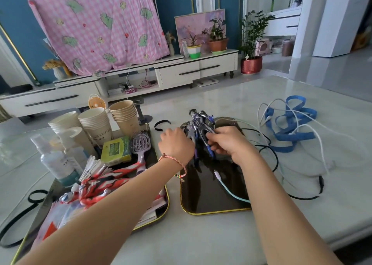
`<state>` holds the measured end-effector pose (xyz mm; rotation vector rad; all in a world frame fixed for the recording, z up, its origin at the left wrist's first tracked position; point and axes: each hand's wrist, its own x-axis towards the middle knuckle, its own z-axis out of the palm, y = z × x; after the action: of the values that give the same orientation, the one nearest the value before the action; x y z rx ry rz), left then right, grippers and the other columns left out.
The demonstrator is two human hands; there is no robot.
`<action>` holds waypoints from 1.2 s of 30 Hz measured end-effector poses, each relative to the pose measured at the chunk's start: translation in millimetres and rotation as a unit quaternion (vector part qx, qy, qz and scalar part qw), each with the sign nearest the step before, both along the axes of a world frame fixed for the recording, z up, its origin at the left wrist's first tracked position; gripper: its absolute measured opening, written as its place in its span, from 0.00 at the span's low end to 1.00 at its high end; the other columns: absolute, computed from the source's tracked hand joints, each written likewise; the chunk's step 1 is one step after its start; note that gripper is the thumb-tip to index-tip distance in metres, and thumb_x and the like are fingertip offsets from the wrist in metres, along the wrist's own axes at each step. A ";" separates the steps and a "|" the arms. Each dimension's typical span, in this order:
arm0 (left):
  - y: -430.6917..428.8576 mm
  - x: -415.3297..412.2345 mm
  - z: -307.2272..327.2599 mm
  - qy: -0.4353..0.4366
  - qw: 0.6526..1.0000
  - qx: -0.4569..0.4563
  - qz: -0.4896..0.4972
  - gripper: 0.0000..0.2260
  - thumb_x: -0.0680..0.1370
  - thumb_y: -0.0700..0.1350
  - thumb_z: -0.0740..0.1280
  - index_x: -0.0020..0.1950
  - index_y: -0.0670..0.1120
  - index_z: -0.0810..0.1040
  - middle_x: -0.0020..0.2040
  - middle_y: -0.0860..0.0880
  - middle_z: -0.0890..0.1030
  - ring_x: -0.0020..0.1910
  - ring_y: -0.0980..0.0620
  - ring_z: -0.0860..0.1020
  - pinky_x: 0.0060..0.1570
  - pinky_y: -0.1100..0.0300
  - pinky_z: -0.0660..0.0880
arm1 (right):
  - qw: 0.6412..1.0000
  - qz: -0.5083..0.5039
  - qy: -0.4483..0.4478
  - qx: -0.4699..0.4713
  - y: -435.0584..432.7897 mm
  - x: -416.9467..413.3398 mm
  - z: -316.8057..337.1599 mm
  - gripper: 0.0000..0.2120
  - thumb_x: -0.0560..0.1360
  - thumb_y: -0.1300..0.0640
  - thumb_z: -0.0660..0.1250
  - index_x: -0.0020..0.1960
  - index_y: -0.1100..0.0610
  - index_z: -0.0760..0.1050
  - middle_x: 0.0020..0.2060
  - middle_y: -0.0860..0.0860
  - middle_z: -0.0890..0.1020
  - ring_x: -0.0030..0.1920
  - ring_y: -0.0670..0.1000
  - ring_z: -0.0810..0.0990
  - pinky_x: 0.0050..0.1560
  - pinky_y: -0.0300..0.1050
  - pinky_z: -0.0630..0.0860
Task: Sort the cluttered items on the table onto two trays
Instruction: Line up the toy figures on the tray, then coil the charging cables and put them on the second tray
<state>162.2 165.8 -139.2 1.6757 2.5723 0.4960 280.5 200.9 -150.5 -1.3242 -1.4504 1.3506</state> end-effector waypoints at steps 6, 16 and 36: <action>-2.0 6.6 -10.2 0.035 0.975 0.069 -0.208 0.19 0.80 0.42 0.54 0.71 0.45 0.64 0.71 0.45 0.66 0.70 0.45 0.62 0.67 0.51 0.60 | 0.942 -0.078 -0.277 0.175 5.7 -13.4 -9.9 0.11 0.77 0.55 0.60 0.43 0.60 0.76 0.40 0.59 0.77 0.44 0.58 0.75 0.43 0.47 0.67; 9.7 9.1 -31.7 0.149 0.957 -0.019 -0.246 0.22 0.82 0.49 0.52 0.76 0.47 0.54 0.75 0.47 0.59 0.74 0.47 0.56 0.72 0.48 0.52 | 0.801 -0.077 -0.560 0.197 4.1 15.4 -26.6 0.17 0.77 0.56 0.61 0.65 0.55 0.66 0.63 0.55 0.72 0.65 0.57 0.68 0.63 0.54 0.61; -80.0 52.1 -6.1 0.066 0.934 -0.052 -0.346 0.28 0.80 0.60 0.49 0.75 0.45 0.57 0.77 0.49 0.55 0.76 0.53 0.50 0.73 0.56 0.46 | 0.873 -0.076 -0.475 0.083 40.2 93.0 24.6 0.27 0.80 0.54 0.56 0.76 0.58 0.50 0.73 0.65 0.55 0.72 0.64 0.55 0.69 0.54 0.59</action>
<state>214.2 85.8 -145.3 2.4435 1.8212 0.1999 373.5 241.0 -125.9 -2.0625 -1.9489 0.4018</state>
